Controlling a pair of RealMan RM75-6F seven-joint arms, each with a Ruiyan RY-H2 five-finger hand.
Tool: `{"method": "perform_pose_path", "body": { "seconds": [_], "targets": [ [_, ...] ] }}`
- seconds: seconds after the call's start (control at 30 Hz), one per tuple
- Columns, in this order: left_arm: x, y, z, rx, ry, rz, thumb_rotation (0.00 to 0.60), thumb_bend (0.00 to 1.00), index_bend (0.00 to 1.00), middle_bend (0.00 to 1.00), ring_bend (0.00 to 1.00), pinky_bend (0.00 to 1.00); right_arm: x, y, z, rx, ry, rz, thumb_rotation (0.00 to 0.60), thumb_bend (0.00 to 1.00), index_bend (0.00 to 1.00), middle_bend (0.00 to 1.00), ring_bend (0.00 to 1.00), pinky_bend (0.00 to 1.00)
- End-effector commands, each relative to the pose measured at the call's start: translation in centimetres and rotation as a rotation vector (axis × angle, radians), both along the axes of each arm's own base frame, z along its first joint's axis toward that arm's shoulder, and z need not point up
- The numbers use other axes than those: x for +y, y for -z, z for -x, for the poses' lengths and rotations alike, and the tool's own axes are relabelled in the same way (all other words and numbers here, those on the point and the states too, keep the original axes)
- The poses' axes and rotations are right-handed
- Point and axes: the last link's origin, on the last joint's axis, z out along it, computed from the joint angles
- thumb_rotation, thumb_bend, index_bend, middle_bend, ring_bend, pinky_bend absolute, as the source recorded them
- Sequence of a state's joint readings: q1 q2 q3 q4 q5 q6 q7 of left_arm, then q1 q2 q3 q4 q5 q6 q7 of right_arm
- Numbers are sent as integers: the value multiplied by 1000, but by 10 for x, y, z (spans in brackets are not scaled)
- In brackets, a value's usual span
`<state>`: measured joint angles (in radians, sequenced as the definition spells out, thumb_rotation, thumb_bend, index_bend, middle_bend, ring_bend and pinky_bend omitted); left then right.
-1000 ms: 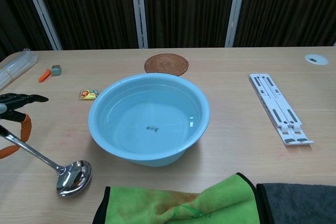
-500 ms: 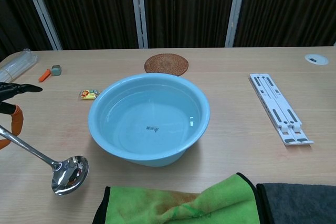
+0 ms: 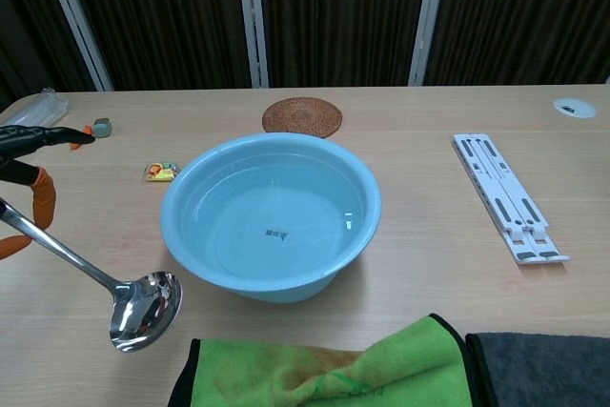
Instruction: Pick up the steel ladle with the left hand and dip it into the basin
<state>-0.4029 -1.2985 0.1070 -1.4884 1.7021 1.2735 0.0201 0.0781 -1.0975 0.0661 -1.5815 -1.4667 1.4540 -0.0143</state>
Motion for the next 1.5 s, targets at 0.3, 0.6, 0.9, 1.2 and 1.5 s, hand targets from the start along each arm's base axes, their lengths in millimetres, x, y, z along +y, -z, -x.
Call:
{"method": "perform_pose_path", "body": {
  "seconds": [0.3, 0.6, 0.9, 1.2, 1.5],
  "targets": [
    [31, -14, -12, -55, -10, -41, 600, 413, 551, 0, 0, 0, 1, -4, 1, -5, 5, 12, 600, 0, 0, 0, 0, 0],
    [63, -11, -24, -83, -23, -83, 600, 412, 552, 0, 0, 0, -4, -1, 3, -11, 17, -4, 600, 0, 0, 0, 0, 0],
    [96, 6, -36, -80, -51, -95, 600, 411, 551, 0, 0, 0, -4, -5, 5, -27, 27, -9, 600, 0, 0, 0, 0, 0],
    [132, 39, -42, -116, -150, -42, 600, 412, 551, 0, 0, 0, -2, -16, 10, -49, 40, 8, 600, 0, 0, 0, 0, 0],
    [148, 68, -60, -121, -133, -19, 600, 412, 553, 0, 0, 0, -5, -19, 13, -71, 42, 5, 600, 0, 0, 0, 0, 0]
  ]
}}
